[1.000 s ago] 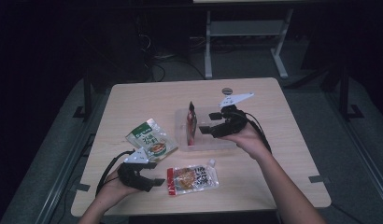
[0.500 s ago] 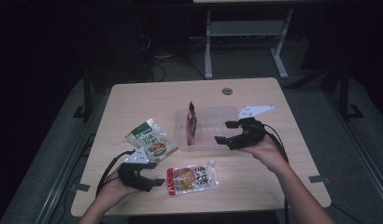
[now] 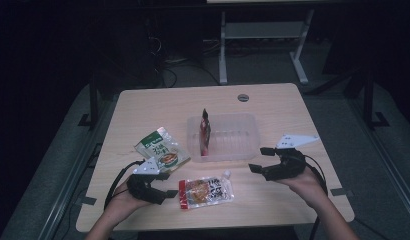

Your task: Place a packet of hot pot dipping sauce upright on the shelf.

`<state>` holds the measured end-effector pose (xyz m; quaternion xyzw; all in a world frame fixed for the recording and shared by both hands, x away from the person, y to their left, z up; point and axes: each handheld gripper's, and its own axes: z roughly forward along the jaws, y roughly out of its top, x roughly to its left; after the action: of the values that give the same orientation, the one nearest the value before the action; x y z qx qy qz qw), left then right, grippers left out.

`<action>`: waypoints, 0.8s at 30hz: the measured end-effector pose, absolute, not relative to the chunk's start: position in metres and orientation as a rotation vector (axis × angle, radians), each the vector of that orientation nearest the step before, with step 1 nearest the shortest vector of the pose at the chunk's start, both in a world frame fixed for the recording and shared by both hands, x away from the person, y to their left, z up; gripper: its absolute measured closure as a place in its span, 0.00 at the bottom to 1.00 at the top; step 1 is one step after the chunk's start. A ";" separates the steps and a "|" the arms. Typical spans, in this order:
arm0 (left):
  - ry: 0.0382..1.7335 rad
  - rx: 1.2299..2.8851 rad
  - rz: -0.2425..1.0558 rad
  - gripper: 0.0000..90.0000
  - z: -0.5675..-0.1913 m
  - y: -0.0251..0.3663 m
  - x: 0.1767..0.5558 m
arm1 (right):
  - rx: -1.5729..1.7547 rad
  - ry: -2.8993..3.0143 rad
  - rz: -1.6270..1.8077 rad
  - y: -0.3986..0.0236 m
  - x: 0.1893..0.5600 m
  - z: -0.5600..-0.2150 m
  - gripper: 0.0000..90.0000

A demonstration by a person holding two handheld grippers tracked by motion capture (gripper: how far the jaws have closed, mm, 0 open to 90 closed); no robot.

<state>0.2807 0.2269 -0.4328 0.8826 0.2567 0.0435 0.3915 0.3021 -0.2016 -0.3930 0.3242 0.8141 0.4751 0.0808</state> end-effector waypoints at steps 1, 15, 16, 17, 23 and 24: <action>0.652 2.242 0.110 0.32 -0.433 0.227 0.281 | 0.966 2.440 1.416 -0.203 0.299 -0.396 0.24; 0.625 2.227 0.119 0.44 -0.425 0.216 0.273 | 1.001 2.562 1.311 -0.222 0.263 -0.434 0.22; 0.616 2.224 0.130 0.47 -0.424 0.216 0.273 | 1.007 2.598 1.290 -0.225 0.261 -0.441 0.20; 0.619 2.221 0.125 0.47 -0.424 0.215 0.272 | 1.007 2.598 1.290 -0.225 0.261 -0.441 0.20; 0.604 2.264 0.085 0.83 -0.426 0.209 0.271 | 0.984 2.638 1.251 -0.219 0.264 -0.446 0.20; 0.606 2.277 0.077 0.88 -0.427 0.207 0.271 | 0.982 2.640 1.252 -0.218 0.263 -0.446 0.20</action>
<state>0.2711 0.2069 -0.4273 0.8926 0.2374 0.0303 0.3821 0.2633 -0.2177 -0.4462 0.3183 0.8562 0.4059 0.0297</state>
